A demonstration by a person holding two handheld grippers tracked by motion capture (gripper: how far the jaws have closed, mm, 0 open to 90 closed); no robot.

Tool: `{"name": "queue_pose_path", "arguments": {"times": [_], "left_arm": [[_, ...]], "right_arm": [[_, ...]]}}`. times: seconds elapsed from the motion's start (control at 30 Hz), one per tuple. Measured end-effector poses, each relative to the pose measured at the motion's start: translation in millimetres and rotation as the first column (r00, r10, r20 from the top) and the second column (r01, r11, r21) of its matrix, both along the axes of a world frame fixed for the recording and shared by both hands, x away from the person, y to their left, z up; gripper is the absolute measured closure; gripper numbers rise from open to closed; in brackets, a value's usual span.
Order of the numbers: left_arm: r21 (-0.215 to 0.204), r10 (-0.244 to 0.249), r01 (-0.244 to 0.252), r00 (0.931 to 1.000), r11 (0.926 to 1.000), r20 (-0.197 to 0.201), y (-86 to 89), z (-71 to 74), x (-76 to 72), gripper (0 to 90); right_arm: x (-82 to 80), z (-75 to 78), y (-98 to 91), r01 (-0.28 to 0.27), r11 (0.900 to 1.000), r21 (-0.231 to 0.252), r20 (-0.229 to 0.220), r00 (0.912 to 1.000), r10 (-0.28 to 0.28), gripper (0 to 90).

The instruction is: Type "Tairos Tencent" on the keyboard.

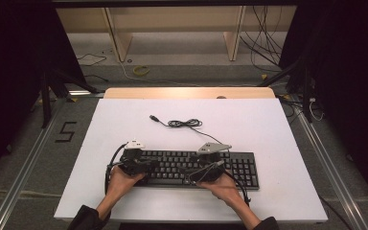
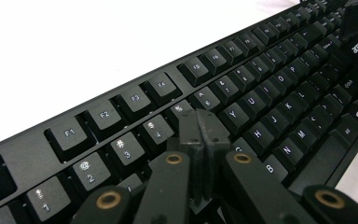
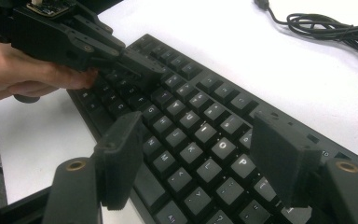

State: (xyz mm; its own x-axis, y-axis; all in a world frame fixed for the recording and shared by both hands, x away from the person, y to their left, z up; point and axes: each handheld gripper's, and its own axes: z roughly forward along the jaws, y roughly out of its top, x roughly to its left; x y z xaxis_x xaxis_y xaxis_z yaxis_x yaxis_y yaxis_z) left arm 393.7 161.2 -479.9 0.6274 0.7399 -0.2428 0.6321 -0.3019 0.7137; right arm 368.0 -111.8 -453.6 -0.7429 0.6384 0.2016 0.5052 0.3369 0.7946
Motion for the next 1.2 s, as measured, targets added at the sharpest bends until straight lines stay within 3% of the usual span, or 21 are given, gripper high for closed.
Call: {"name": "queue_pose_path", "arguments": {"times": [0.03, 0.4, 0.7, 1.2], "left_arm": [[0.015, -0.005, 0.005, 1.0, 0.9999, 0.001, -0.3, -1.2, 0.0, 89.4], [-0.003, 0.003, -0.003, 1.0, 1.0, 0.004, 0.5, 0.4, -0.7, 89.1], [-0.037, 0.006, -0.006, 0.9998, 0.9993, 0.019, 6.0, 9.6, -3.1, 79.4], [-0.116, 0.03, -0.027, 0.9992, 0.9929, 0.026, 16.3, 15.5, -4.6, 39.4]], "right_arm": [[-0.1, 0.0, 0.0, 0.0, 1.0, 0.0, 0.0, 1.0, 0.0, 35.5], [0.6, 0.2, -0.8, 0.006, 1.0, -0.001, 0.001, 1.0, -0.006, 35.7], [1.0, 0.3, -1.6, 0.008, 1.0, 0.001, 0.007, 0.9999, -0.008, 35.7], [3.5, -0.3, -2.3, 0.021, 0.9998, -0.003, 0.007, 0.9998, -0.021, 35.8]]}}
